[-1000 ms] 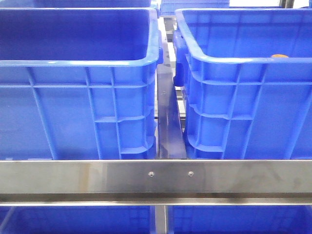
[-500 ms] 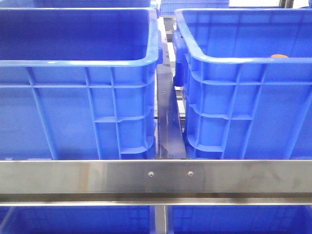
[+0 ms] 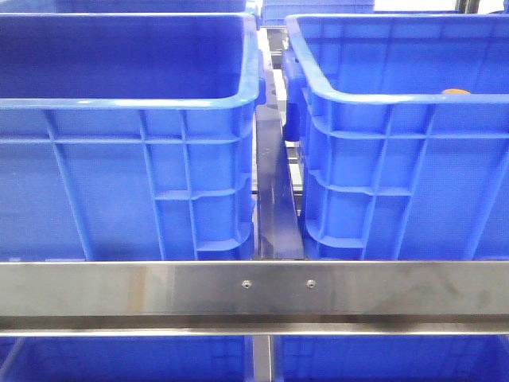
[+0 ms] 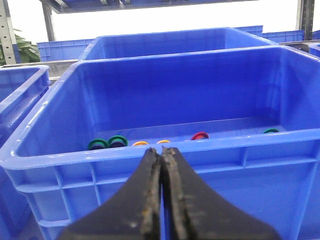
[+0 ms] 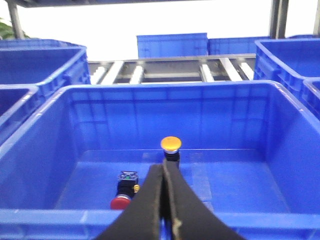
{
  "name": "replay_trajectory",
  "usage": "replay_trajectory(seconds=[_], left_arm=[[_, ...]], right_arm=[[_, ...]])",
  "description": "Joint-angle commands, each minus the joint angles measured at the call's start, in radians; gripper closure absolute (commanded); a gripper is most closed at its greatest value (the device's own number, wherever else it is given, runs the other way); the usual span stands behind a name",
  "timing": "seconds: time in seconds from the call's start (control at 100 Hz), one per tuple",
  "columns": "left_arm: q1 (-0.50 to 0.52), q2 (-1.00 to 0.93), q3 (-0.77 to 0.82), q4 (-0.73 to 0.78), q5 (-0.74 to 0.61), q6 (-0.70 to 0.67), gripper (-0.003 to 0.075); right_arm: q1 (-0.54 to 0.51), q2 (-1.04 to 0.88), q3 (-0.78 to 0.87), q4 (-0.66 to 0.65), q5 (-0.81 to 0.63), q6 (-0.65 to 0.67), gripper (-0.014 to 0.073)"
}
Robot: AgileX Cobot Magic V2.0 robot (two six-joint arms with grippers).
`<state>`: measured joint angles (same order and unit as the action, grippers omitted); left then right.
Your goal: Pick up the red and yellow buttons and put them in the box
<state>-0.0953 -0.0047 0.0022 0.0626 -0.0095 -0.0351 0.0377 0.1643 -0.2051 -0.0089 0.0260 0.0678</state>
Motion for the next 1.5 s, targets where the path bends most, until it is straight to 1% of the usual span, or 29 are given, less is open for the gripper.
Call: replay_trajectory(seconds=[0.0, 0.22, 0.4, 0.6, 0.78, 1.49], left_arm=[[0.003, -0.034, 0.042, -0.010, -0.083, 0.000, 0.0739], [0.003, -0.034, 0.042, -0.010, -0.083, 0.000, 0.0739], [0.003, -0.034, 0.042, -0.010, -0.083, 0.000, 0.0739], [0.003, -0.034, 0.042, -0.010, -0.083, 0.000, 0.0739], [0.003, -0.034, 0.042, -0.010, -0.083, 0.000, 0.0739], [0.003, -0.034, 0.042, -0.010, -0.083, 0.000, 0.0739]], right_arm=[[0.012, -0.052, 0.014, -0.010, -0.083, 0.003, 0.0662], [0.018, -0.201, 0.108, -0.010, -0.083, 0.005, 0.0662], [0.017, -0.200, 0.159, -0.009, -0.119, 0.006, 0.0662], [0.017, -0.200, 0.214, -0.009, -0.234, 0.007, 0.0662], [0.017, -0.200, 0.213, -0.009, -0.200, 0.007, 0.0662], [0.017, -0.200, 0.213, -0.009, -0.201, 0.006, 0.0662]])
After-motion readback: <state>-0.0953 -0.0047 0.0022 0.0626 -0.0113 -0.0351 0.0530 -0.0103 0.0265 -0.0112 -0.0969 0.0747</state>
